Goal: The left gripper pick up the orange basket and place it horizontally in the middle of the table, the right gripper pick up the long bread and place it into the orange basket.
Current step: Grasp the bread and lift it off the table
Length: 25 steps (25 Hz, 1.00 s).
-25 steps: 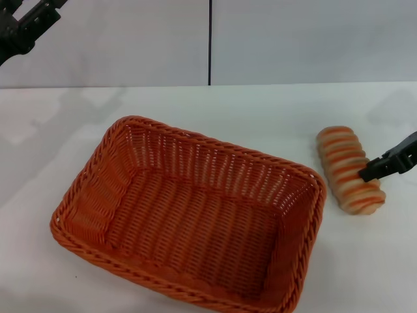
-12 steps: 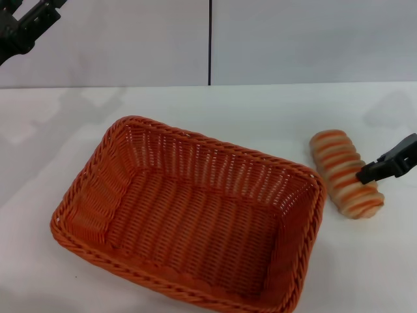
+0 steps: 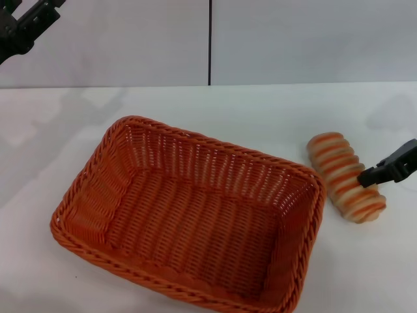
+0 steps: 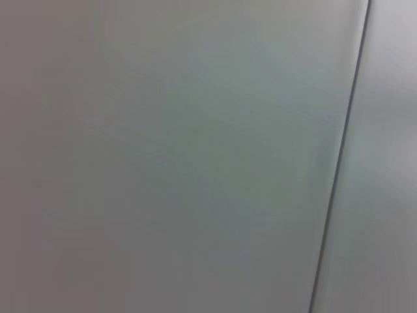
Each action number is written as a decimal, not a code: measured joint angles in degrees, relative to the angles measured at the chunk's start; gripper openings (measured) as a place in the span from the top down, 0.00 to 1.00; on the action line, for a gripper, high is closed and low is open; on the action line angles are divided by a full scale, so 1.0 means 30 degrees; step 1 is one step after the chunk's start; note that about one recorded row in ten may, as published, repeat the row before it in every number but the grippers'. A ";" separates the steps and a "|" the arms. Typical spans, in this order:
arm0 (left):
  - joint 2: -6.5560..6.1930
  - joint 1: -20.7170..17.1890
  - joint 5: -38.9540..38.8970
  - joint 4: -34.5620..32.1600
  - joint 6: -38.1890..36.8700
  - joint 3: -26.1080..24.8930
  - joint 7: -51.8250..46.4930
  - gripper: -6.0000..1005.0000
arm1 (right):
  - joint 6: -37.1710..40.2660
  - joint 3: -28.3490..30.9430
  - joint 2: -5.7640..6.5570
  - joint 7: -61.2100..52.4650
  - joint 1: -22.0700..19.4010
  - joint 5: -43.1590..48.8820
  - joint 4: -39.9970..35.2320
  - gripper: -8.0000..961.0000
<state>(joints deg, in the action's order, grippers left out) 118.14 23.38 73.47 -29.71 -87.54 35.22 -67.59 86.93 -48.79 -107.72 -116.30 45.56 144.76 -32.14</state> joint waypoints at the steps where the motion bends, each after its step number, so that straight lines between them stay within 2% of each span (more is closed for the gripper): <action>1: -0.0003 -0.0001 -0.0001 0.0000 -0.0103 -0.0030 0.0001 0.19 | -0.0001 0.0004 -0.0055 0.0005 -0.0068 -0.0001 -0.0066 0.86; 6: -0.0007 -0.0001 0.0000 0.0000 -0.0455 -0.0126 0.0001 0.19 | -0.0003 -0.0009 -0.0114 0.0007 -0.0211 -0.0020 -0.0072 0.90; 8: -0.0007 0.0000 0.0000 -0.0001 -0.0515 -0.0133 0.0001 0.19 | -0.0006 -0.0010 -0.0135 0.0007 -0.0241 -0.0019 -0.0086 0.94; 19: -0.0007 -0.0135 -0.0003 -0.0001 -0.0841 -0.0171 0.0001 0.19 | 0.0018 0.0051 -0.0349 0.0007 -0.0741 -0.0038 -0.0753 0.98; 21: -0.0006 -0.0140 -0.0020 0.0000 -0.0889 -0.0169 -0.0011 0.19 | 0.0387 0.0245 -0.0602 -0.0058 -0.1114 -0.0079 -0.1824 0.98; 22: -0.0006 -0.0140 -0.0020 0.0000 -0.0889 -0.0169 -0.0011 0.19 | 0.0387 0.0245 -0.0602 -0.0058 -0.1114 -0.0079 -0.1824 0.98; 25: -0.0005 -0.0145 -0.0098 0.0000 -0.0987 -0.0168 -0.0017 0.19 | 0.1269 0.1210 -0.1016 -0.0142 -0.1797 -0.0171 -0.4083 0.98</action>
<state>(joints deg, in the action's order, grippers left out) 118.13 22.94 73.17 -29.71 -90.50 34.72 -67.64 90.73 -45.16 -110.77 -116.72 40.18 144.24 -44.39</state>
